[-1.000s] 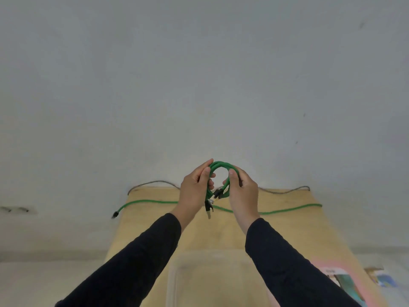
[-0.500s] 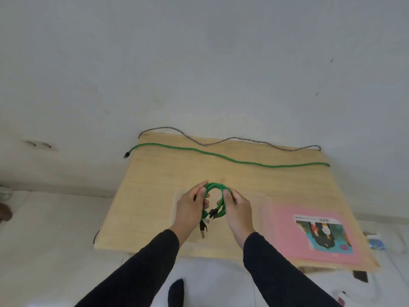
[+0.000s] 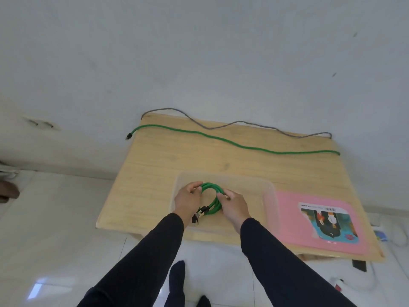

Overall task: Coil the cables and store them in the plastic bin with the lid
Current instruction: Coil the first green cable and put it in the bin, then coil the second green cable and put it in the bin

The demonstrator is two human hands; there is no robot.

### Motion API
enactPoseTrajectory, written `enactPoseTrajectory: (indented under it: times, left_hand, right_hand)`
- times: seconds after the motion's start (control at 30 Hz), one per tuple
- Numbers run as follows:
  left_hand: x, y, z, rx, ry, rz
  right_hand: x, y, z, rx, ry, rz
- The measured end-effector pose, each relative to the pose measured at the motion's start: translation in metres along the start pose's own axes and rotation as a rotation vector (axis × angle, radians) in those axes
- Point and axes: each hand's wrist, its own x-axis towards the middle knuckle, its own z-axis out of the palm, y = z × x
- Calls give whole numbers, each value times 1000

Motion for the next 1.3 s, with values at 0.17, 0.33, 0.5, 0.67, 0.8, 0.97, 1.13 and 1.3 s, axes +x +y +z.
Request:
enactPoseTrajectory:
  times: [0.17, 0.33, 0.5, 0.67, 0.8, 0.97, 1.13, 1.3]
  left_hand:
    - [3, -1, -4, 309, 14, 98]
    - [2, 0, -6, 542, 14, 262]
    - [-11, -1, -8, 753, 12, 422]
    - [-26, 5, -15, 1048, -56, 549]
    - [-30, 20, -30, 1067, 85, 782]
    - [-9, 43, -68, 950, 225, 914]
    - [39, 63, -118, 947, 328, 837]
    - [107, 76, -158, 899, 302, 724]
  right_hand:
    - [-1, 1, 1, -244, -18, -92]
    - [-9, -5, 4, -463, -3, -252]
    - [-21, -4, 5, -698, 88, -476]
    - [-34, -7, 3, -787, 188, -717]
    - [-39, -22, 0, -831, 220, -845]
    - [-29, -60, 3, -870, 216, -919]
    - [10, -113, 20, -874, 186, -966]
    - [63, -157, 59, -854, 135, -922]
